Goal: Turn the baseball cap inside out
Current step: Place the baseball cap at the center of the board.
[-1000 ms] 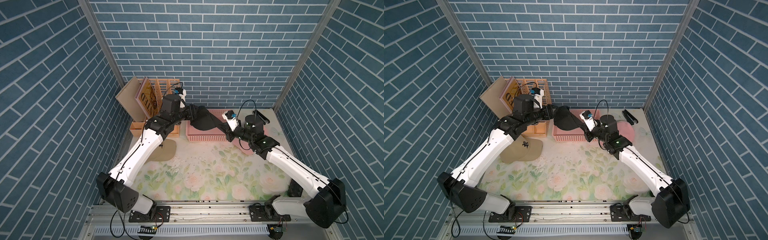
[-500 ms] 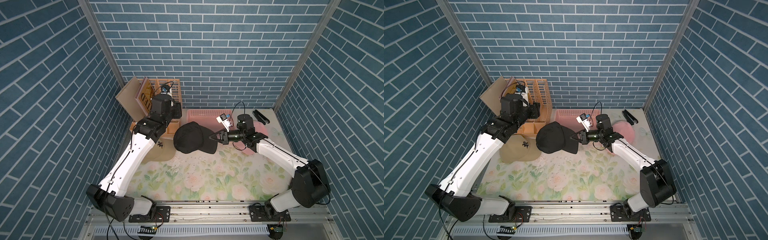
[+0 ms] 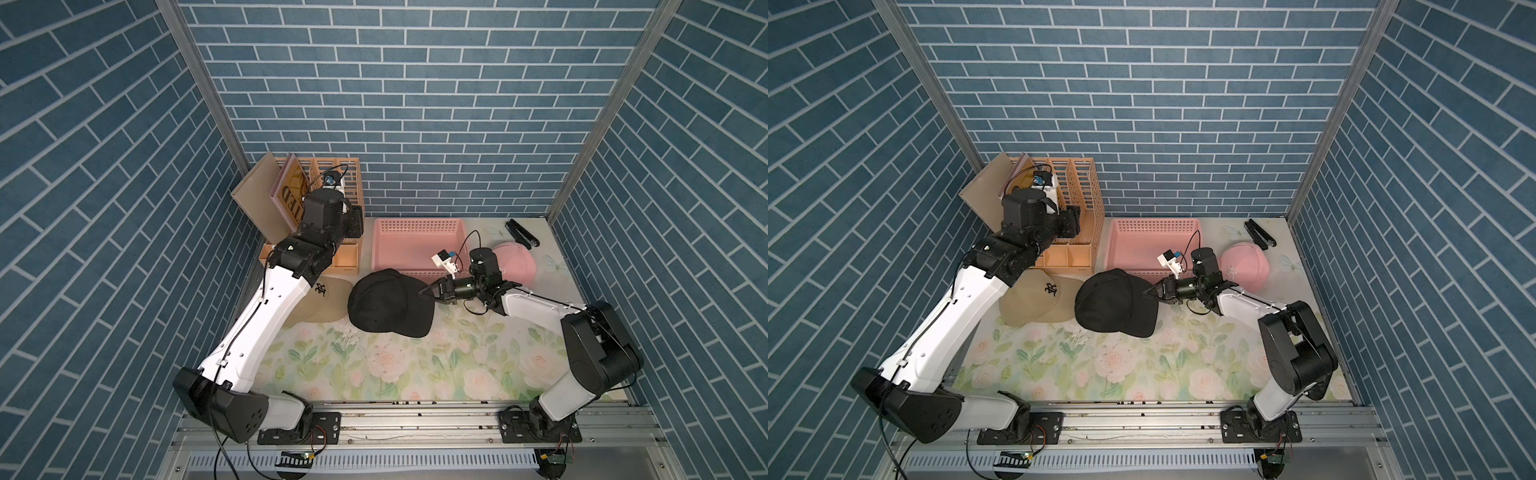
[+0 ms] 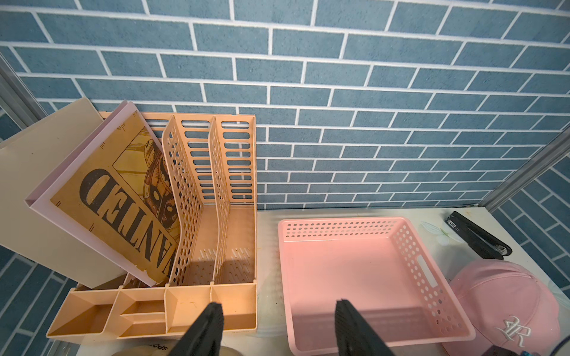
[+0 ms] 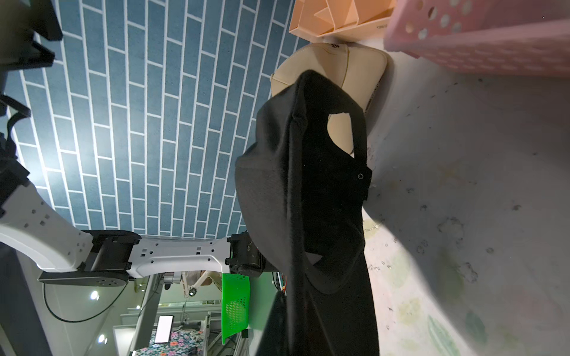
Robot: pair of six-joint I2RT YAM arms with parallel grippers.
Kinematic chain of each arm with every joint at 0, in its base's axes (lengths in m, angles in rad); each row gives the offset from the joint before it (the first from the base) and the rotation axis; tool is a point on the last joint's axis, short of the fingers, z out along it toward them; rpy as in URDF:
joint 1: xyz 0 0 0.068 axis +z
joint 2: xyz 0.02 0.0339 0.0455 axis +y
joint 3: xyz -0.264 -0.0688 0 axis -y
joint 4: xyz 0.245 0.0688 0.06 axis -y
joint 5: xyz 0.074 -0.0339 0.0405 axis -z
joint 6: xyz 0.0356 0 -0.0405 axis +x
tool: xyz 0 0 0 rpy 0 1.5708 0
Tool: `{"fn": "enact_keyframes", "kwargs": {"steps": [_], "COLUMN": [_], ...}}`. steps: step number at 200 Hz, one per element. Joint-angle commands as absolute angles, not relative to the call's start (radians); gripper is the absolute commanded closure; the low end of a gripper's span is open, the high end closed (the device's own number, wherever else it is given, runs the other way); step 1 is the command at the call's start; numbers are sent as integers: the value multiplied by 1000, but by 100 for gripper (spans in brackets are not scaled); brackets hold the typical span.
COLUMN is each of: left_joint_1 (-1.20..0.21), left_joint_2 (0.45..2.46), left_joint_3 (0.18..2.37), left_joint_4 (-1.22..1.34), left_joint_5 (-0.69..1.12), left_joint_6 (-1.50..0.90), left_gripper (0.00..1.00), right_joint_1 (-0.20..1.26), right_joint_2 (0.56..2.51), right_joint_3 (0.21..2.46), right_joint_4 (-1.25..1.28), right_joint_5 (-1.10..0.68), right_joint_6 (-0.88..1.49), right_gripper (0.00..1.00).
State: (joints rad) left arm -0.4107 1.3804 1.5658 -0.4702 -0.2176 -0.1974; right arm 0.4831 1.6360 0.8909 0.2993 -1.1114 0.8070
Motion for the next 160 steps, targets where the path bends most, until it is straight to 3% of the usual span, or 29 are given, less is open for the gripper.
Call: {"fn": "enact_keyframes", "kwargs": {"steps": [1, 78, 111, 143, 160], "left_joint_1": [-404, -404, -405, -404, -404], "left_joint_2": [1382, 1390, 1393, 1390, 1391], "left_joint_3": [1560, 1530, 1533, 1528, 1524], "left_joint_4": [-444, -398, -406, -410, -409], "left_joint_5": [-227, -183, -193, -198, -199], "left_joint_6": [-178, -200, -192, -187, -186], "left_gripper": [39, 39, 39, 39, 39], "right_joint_1": [455, 364, 324, 269, 240], "right_joint_2": [1661, 1740, 1780, 1798, 1788], "right_joint_3": [860, 817, 803, 782, 786], "right_joint_4": [379, 429, 447, 422, 369], "right_joint_5": [-1172, -1216, -1225, -1209, -1185], "right_joint_6": [850, 853, 842, 811, 770], "right_gripper": [100, 96, 84, 60, 59]}}
